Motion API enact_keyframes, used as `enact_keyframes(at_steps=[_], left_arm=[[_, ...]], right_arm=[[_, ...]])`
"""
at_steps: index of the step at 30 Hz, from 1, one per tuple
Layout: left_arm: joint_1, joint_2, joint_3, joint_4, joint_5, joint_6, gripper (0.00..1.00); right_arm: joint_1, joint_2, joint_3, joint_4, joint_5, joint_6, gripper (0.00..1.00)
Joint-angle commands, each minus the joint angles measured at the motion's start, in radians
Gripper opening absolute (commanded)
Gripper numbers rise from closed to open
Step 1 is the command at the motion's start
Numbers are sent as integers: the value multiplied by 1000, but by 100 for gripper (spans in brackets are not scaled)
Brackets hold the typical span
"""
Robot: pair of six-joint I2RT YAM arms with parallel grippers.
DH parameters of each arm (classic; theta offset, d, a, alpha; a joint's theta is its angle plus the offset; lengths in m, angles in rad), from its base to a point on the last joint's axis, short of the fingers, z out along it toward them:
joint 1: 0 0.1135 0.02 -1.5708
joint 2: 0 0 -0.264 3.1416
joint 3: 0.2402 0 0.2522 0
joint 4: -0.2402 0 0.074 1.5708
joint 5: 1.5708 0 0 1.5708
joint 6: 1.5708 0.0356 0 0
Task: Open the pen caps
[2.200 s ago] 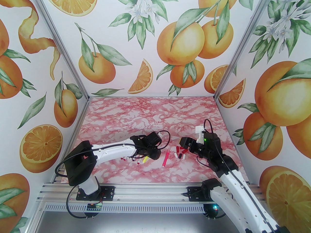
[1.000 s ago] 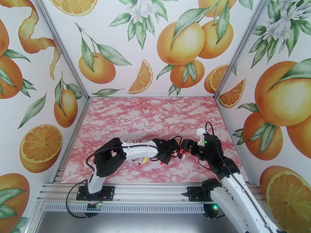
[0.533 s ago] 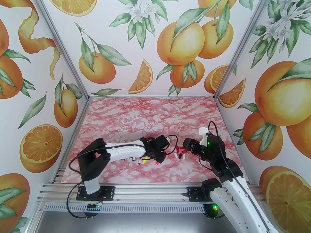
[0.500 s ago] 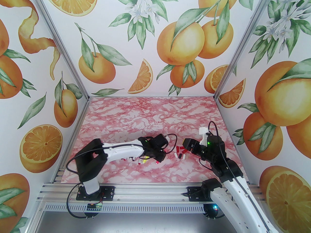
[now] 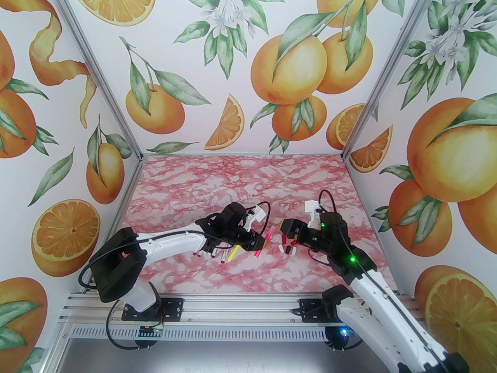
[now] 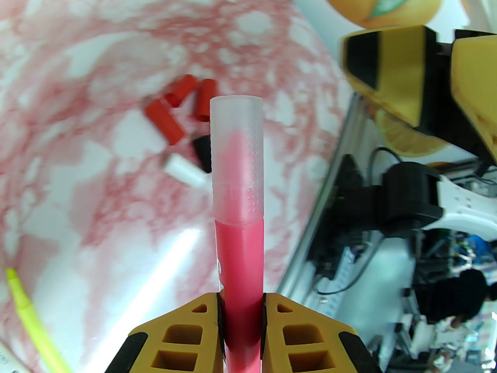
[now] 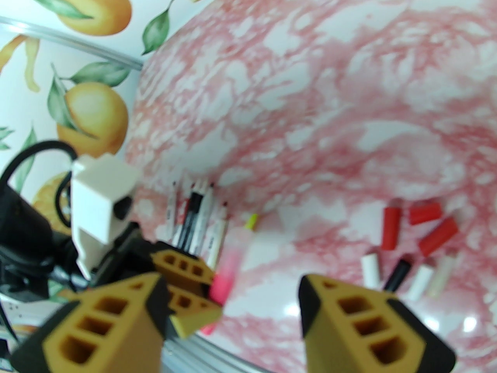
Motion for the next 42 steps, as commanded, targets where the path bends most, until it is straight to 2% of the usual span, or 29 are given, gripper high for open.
enact_keyframes(at_steps=[1,5,12,15,20,23,26,29,31,36,39,42], left_arm=[[5,-37,-21,144,87,-41,21],[5,-64,-31,180,90,-55,21],[4,-60,-44,224,118,-80,19],[2,-52,-47,225,125,-80,19],[2,-47,-52,244,126,-91,19],[2,-44,-52,272,128,-108,20],[0,-39,-51,310,128,-130,31],[-4,-21,-44,344,137,-149,35],[-10,-6,-37,355,141,-152,35],[-16,-3,-26,332,126,-138,20],[-15,-13,-24,298,120,-121,6],[-25,-21,-24,258,123,-83,2]], right_arm=[[38,27,-14,98,30,44,62],[64,48,-34,142,65,79,62],[83,63,-47,203,81,110,51],[83,61,-50,222,91,123,43],[83,66,-53,258,79,146,23],[85,63,-57,270,74,157,19],[84,60,-61,277,72,165,15],[85,55,-66,291,73,178,14],[85,54,-66,299,70,183,14],[85,55,-61,287,76,175,11],[85,48,-61,276,99,178,8],[79,44,-50,257,137,182,5]])
